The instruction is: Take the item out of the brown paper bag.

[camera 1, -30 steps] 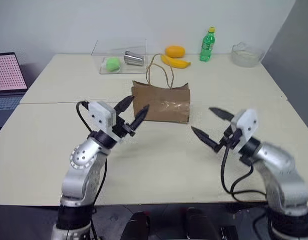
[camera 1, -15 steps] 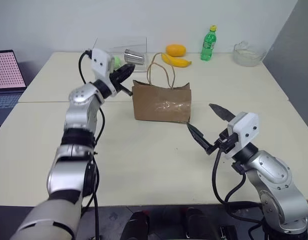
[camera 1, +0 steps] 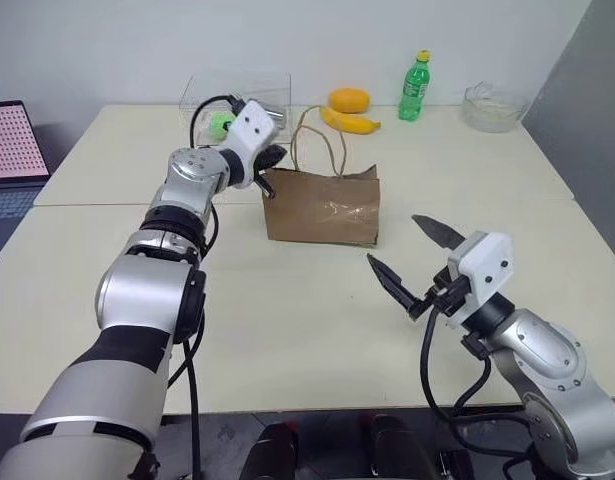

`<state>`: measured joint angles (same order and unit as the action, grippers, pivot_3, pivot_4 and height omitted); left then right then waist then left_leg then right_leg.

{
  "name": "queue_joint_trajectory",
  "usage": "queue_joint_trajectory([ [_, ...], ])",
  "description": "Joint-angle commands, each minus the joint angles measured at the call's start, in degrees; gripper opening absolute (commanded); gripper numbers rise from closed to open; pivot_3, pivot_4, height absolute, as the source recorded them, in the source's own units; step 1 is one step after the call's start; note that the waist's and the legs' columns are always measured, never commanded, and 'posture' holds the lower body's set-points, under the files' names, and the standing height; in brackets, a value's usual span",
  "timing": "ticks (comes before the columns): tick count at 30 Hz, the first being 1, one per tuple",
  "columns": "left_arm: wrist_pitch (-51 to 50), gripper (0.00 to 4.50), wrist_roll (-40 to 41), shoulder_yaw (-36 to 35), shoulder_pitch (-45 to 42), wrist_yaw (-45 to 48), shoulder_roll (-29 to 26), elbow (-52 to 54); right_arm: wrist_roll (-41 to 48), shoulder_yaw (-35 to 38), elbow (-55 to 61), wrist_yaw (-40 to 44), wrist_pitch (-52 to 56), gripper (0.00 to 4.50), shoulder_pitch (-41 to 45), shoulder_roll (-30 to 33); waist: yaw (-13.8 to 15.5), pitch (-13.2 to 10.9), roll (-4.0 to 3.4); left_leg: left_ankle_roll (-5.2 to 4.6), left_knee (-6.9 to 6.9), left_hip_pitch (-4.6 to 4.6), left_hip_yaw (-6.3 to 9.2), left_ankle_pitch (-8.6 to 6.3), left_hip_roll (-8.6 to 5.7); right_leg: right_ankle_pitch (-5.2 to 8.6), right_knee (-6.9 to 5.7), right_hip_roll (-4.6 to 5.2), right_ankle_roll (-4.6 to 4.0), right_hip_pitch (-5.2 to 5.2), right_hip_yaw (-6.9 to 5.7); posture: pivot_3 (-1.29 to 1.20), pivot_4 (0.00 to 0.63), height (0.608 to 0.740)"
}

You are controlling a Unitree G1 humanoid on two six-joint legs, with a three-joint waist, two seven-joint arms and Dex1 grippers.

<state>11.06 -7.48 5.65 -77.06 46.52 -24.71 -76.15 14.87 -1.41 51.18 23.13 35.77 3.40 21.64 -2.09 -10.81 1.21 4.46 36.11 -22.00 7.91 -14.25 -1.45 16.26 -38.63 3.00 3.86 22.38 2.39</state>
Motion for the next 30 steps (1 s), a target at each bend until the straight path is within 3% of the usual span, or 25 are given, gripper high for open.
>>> queue_joint_trajectory([
  [1,-1.8,0.02,-0.4,-0.1,-2.4,7.1,-1.0,1.0,1.9,0.4,3.3,-0.1,1.0,4.5,0.0,0.9,0.0,0.0,0.0,0.0,0.0,0.0,0.0,0.0,0.0,0.0,0.0,0.0,0.0,0.0,0.0,0.0,0.15,0.74],
  [10,-6.4,0.02,0.4,0.5,-2.1,28.4,-4.8,4.4,5.5,0.9,4.1,1.1,3.0,4.5,-0.8,3.6,-0.8,0.0,0.0,0.0,0.0,0.01,0.01,0.0,0.01,0.0,-0.07,-0.01,-0.01,0.0,0.0,0.0,0.15,0.74],
  [15,-10.0,0.02,1.7,1.4,2.4,39.3,-7.3,11.8,7.2,0.9,3.8,1.9,3.0,4.5,-1.7,5.1,-1.0,0.0,0.0,-0.01,0.01,0.03,0.0,0.0,0.02,0.01,-0.1,-0.01,0.0,0.0,0.01,0.0,0.15,0.74],
  [21,-19.2,0.02,5.6,2.8,12.9,45.8,-10.4,32.2,8.5,0.8,2.9,3.1,2.5,4.5,-1.7,6.5,-1.2,0.0,0.0,-0.01,0.04,0.06,0.0,0.0,0.07,-0.11,-0.2,-0.01,-0.22,0.0,0.04,0.0,0.15,0.74],
  [27,-33.2,0.02,14.4,6.8,24.0,46.0,-18.4,55.3,9.0,-0.1,2.4,3.8,2.1,4.5,-2.2,7.3,-1.2,0.0,0.0,-0.01,0.04,0.07,0.03,0.0,0.12,-0.11,-0.22,-0.04,-0.24,0.0,0.05,0.0,0.15,0.74],
  [30,-36.2,0.02,16.5,5.4,28.0,45.6,-20.3,62.8,9.2,-0.6,2.4,3.8,1.9,4.5,-2.6,7.4,-1.2,0.0,-0.01,-0.01,0.04,0.09,0.02,0.0,0.12,-0.11,-0.22,-0.04,-0.25,-0.01,0.06,0.0,0.15,0.74],
])
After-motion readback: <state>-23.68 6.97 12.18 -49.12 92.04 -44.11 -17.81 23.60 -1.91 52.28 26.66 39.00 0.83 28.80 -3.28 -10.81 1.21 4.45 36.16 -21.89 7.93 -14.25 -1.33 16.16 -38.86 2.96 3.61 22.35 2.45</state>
